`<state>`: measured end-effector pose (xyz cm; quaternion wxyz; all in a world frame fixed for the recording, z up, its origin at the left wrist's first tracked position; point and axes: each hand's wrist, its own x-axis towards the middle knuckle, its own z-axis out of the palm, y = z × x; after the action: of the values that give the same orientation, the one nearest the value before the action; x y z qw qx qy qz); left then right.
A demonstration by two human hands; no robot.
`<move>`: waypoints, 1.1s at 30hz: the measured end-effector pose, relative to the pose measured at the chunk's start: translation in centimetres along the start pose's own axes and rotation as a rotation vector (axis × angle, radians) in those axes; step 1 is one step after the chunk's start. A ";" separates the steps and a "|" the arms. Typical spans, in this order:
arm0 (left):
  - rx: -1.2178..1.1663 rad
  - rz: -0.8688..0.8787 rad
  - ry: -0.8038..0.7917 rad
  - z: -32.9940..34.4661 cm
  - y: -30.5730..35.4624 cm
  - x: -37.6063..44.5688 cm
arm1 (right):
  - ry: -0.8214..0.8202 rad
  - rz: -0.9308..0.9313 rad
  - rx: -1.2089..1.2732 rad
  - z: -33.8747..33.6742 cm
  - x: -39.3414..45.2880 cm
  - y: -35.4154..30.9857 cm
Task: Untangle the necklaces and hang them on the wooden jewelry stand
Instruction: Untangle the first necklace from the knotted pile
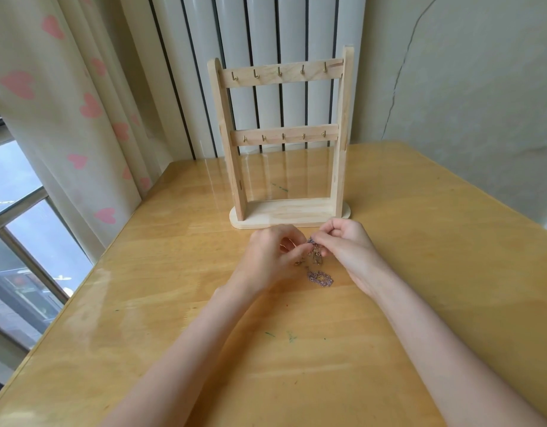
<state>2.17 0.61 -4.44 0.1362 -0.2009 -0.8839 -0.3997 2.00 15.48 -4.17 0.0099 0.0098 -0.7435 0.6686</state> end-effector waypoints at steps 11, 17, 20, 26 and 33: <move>0.119 0.059 -0.020 -0.3 -0.4 0.0 | -0.025 -0.159 -0.185 0.2 -0.1 0.2; 0.311 0.326 -0.069 0.0 -0.5 -0.4 | -0.088 0.085 -0.185 -0.1 0.0 0.3; 0.316 0.392 -0.047 0.0 -0.3 -0.5 | -0.098 0.234 0.064 0.0 0.1 0.3; 0.282 0.387 0.007 0.3 -0.7 -0.5 | -0.057 0.311 0.311 0.0 0.0 -0.1; -0.061 0.113 0.056 0.1 -0.8 -0.2 | -0.116 0.231 0.469 -0.1 -0.5 -0.7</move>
<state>1.99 0.15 -5.17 0.1772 -0.2430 -0.8545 -0.4236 2.51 15.55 -3.48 -0.1116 -0.0347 -0.5639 0.8175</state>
